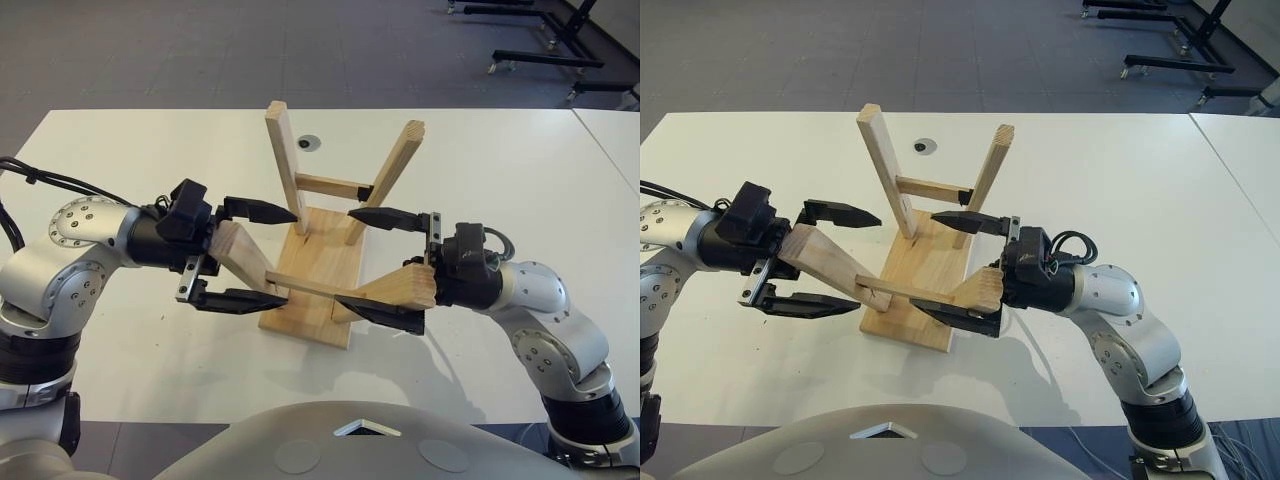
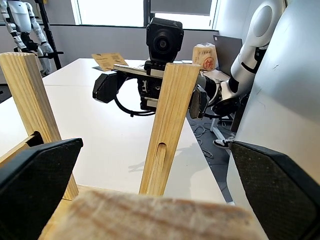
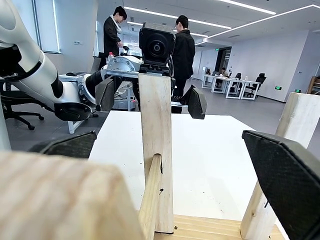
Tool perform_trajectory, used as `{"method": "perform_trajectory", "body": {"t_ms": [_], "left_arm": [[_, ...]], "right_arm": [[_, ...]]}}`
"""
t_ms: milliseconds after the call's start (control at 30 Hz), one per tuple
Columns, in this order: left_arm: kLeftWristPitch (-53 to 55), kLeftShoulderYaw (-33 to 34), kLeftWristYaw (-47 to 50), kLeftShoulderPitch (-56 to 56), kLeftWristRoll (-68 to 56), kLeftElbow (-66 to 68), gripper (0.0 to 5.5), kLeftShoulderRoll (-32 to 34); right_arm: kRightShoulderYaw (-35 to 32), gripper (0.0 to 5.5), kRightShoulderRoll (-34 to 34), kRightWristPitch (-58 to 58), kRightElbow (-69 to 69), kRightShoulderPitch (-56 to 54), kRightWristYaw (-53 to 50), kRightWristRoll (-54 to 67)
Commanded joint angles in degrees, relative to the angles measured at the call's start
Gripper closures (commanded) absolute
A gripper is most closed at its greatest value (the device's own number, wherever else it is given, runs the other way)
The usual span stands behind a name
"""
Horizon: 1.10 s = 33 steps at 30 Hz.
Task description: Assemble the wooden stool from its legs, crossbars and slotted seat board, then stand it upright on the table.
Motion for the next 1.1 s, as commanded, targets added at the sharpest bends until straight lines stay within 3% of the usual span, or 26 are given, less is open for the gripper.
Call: {"method": "perform_trajectory", "body": {"t_ms": [33,333,733,833,1100], "left_arm": [[0.46,-9.19,0.23,-2.27,0.27,-6.24,0.10,-4.66],[-6.29,-6.52,10.10,0.42,6.94,-1.23,0.10,-11.54],[-6.84,-4.40,12.48,4.47,5.05,-2.15,0.10,-10.09],[-0.12,-3.07,16.20,4.55,0.02,-1.30,0.10,-9.48],[-0.07,7.21,22.39,3.74,-5.88,-0.81,0.10,-10.51]], "right_arm": [[4.93,0.13,2.08,2.39,-0.45,-5.90,-0.13,-1.17],[-0.74,0.13,-0.68,1.37,2.91,-5.10,-1.12,-2.90],[-7.57,0.13,-1.74,-0.97,7.82,-5.21,-1.54,-4.66],[-8.57,0.13,-0.20,-1.49,7.00,-4.39,-2.40,-3.65],[-16.34,0.13,1.88,0.06,2.08,-2.11,-5.97,6.91]]}}
